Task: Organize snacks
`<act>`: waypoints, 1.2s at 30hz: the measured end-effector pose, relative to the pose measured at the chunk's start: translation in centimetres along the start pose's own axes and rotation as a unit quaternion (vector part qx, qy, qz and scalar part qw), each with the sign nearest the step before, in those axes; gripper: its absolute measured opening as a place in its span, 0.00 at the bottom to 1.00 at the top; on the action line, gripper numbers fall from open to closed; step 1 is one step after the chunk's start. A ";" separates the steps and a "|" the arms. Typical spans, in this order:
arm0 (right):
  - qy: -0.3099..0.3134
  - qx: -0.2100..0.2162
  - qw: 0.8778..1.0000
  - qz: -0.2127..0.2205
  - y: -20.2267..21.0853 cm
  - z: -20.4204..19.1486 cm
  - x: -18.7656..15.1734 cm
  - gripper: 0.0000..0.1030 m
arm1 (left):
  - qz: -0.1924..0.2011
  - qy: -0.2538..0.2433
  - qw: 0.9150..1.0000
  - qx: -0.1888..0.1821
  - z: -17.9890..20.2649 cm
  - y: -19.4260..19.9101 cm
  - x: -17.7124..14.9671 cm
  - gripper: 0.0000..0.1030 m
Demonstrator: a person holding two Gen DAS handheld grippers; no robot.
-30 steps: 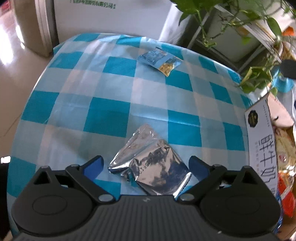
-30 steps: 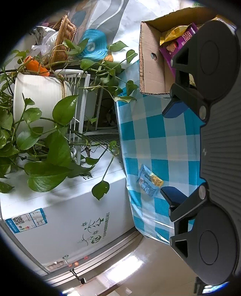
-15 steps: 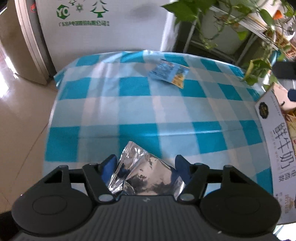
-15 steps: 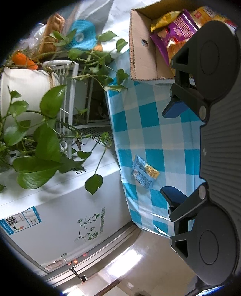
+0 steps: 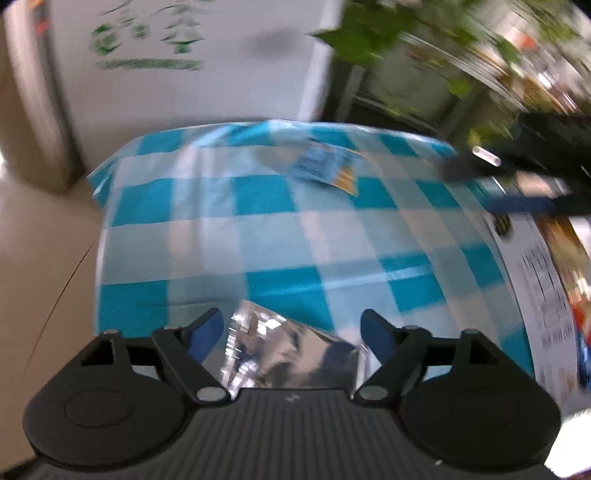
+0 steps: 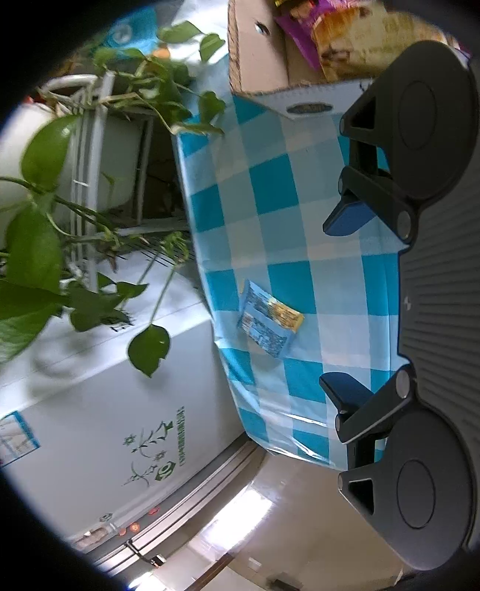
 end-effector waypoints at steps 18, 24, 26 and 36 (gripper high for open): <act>-0.002 -0.009 1.000 -0.017 -8.3 -1.3 1.8 0.85 | -0.012 -0.073 0.997 0.026 -0.1 -2.1 -1.7 0.99; 0.011 -0.023 1.000 -0.016 -10.6 -2.5 2.8 0.90 | -0.008 -0.086 0.996 0.033 0.0 -2.3 -2.0 0.99; 0.018 -0.033 0.999 -0.016 -11.4 -2.7 2.9 0.90 | -0.005 -0.085 0.996 0.035 0.0 -2.3 -2.0 1.00; 0.032 -0.056 0.998 -0.007 -14.7 -3.0 3.0 0.87 | 0.005 -0.079 0.996 0.040 0.1 -2.2 -2.2 1.00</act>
Point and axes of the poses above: each gripper's, at about its wrist camera, not at the fingertips, and y roughly against the way its jaws point, z to its right, x to its top, the point moved 9 cm from there along -y, roughly the way its jaws point, and after that the axes turned 1 degree about z, right-handed, at the moved point
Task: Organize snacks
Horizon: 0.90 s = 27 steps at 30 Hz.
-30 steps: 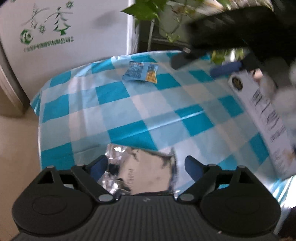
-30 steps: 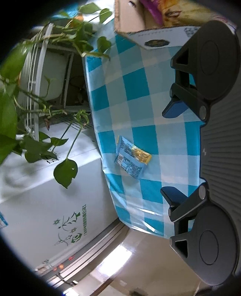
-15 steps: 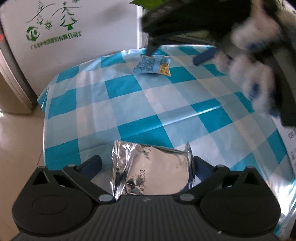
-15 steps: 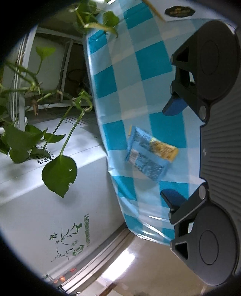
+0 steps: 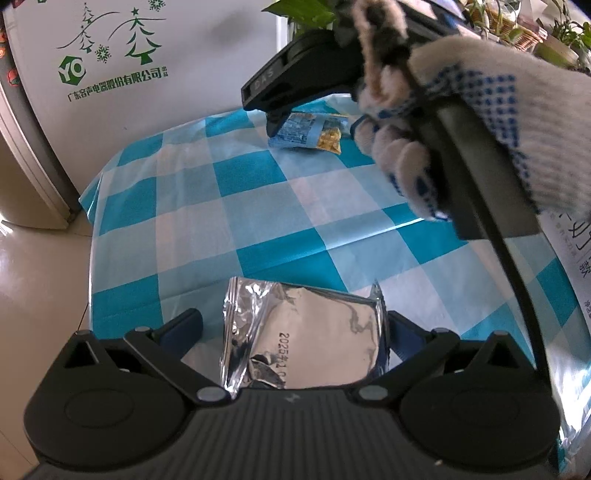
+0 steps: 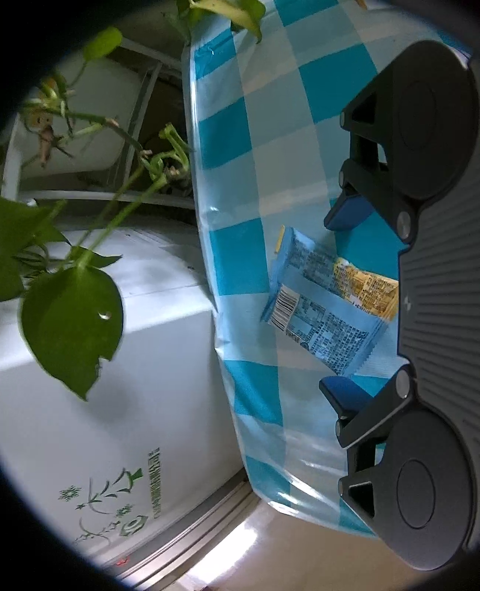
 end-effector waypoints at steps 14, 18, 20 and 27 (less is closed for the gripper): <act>0.050 0.024 0.998 0.008 1.0 -0.3 -0.5 0.66 | 0.015 0.003 1.000 0.001 0.0 0.3 -0.2 1.00; 0.060 0.024 0.998 -0.005 2.1 0.1 -1.2 0.65 | 0.010 0.008 1.000 0.004 0.0 0.2 0.0 1.00; 0.063 0.030 0.997 -0.012 2.7 0.2 -1.8 0.65 | 0.010 0.009 1.000 0.005 -0.1 0.1 0.1 1.00; 0.078 0.026 0.996 -0.044 5.8 1.5 -4.3 0.51 | 0.014 0.012 1.000 0.007 -0.1 0.0 0.2 1.00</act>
Point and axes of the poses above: each gripper's, at about its wrist camera, not at the fingertips, and y roughly against the way its jaws point, z to its right, x to its top, the point moved 9 cm from there along -y, roughly the way its jaws point, and after that the axes turned 1 degree about z, right-handed, at the moved point
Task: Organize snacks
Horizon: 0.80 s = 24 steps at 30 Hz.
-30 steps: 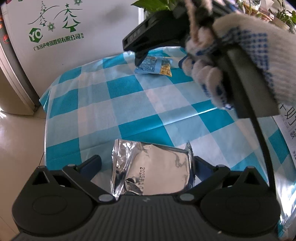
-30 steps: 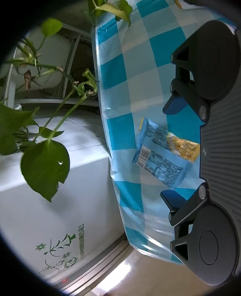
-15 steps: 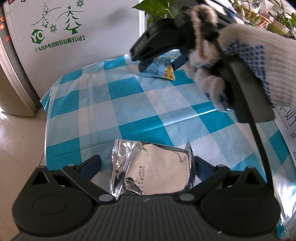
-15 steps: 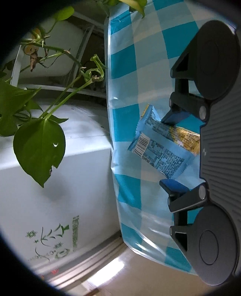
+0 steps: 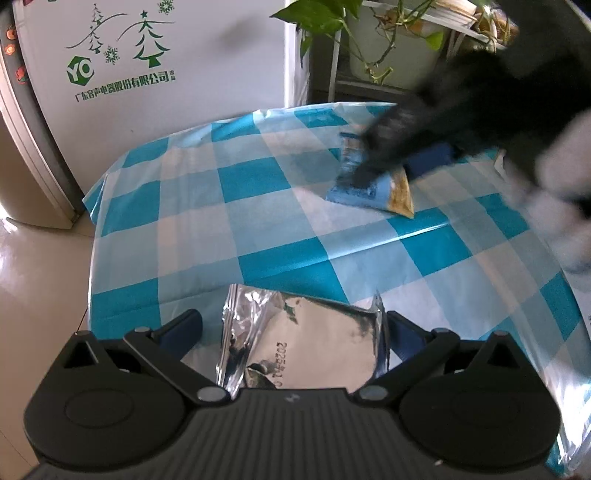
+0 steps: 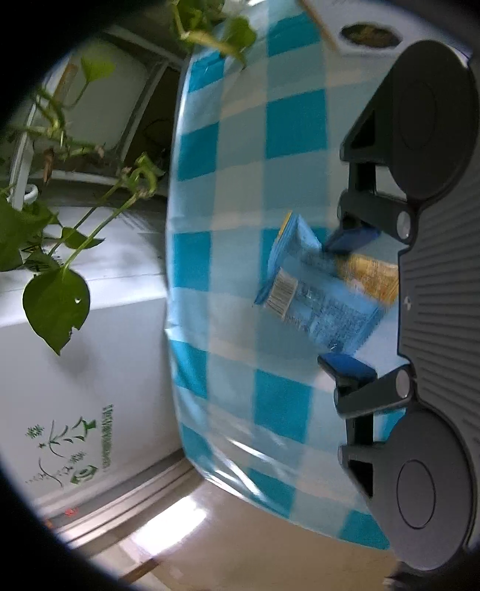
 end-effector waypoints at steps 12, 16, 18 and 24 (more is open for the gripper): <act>-0.089 -0.016 0.996 0.002 4.5 2.7 -4.3 0.62 | 0.005 0.000 1.000 0.002 0.0 0.1 0.0 1.00; -0.086 -0.006 0.996 0.021 4.5 2.5 -3.6 0.73 | 0.006 0.000 1.000 0.001 0.1 0.1 0.0 1.00; -0.082 -0.006 0.996 0.026 4.1 2.3 -3.1 0.75 | 0.004 0.000 1.000 0.001 0.0 0.1 0.2 1.00; -0.082 0.001 0.996 0.020 2.0 0.8 -1.7 0.83 | 0.003 0.004 1.000 0.009 -0.5 0.0 0.4 0.99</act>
Point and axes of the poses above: each gripper's, at about its wrist camera, not at the fingertips, and y roughly against the way its jaws point, z to its right, x to its top, the point moved 9 cm from there along -y, roughly the way its jaws point, and after that the axes turned 1 degree about z, right-handed, at the moved point
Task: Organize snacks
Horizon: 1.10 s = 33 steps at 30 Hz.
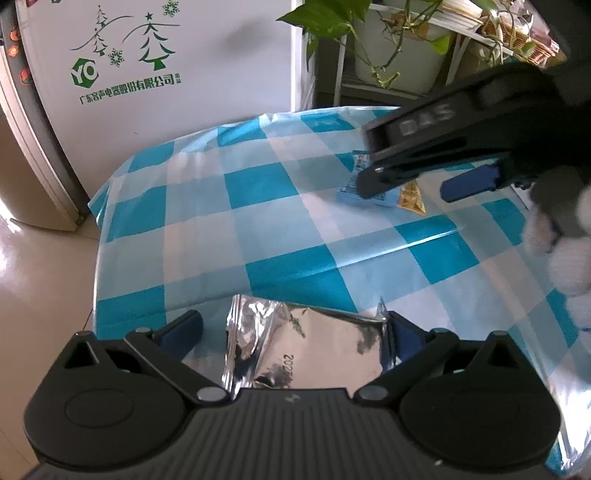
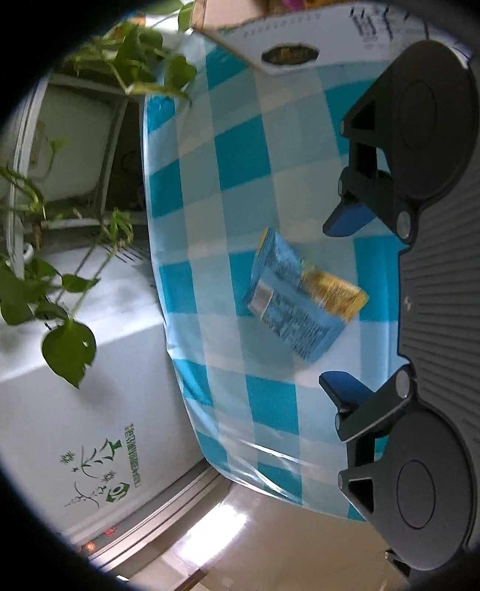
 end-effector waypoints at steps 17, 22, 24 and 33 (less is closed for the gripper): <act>-0.019 -0.049 0.999 0.006 -2.5 -0.2 1.2 0.65 | 0.014 0.017 1.000 -0.006 -0.3 0.4 0.7 0.76; -0.010 -0.042 0.999 0.001 -1.8 -0.3 1.0 0.62 | 0.017 0.022 0.999 -0.016 -0.2 0.7 1.0 0.74; -0.007 -0.038 0.999 0.001 -1.3 -0.4 0.9 0.45 | 0.020 0.023 0.999 -0.018 -0.2 0.9 1.1 0.74; -0.029 -0.011 0.999 -0.020 0.7 0.5 -0.4 0.44 | 0.019 0.058 0.998 -0.019 -1.5 1.3 1.3 0.74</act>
Point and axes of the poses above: each gripper's, at about its wrist camera, not at the fingertips, and y roughly against the way its jaws point, z to its right, x to its top, the point moved 9 cm from there along -y, roughly the way its jaws point, and after that the axes turned 1 degree about z, right-handed, at the moved point
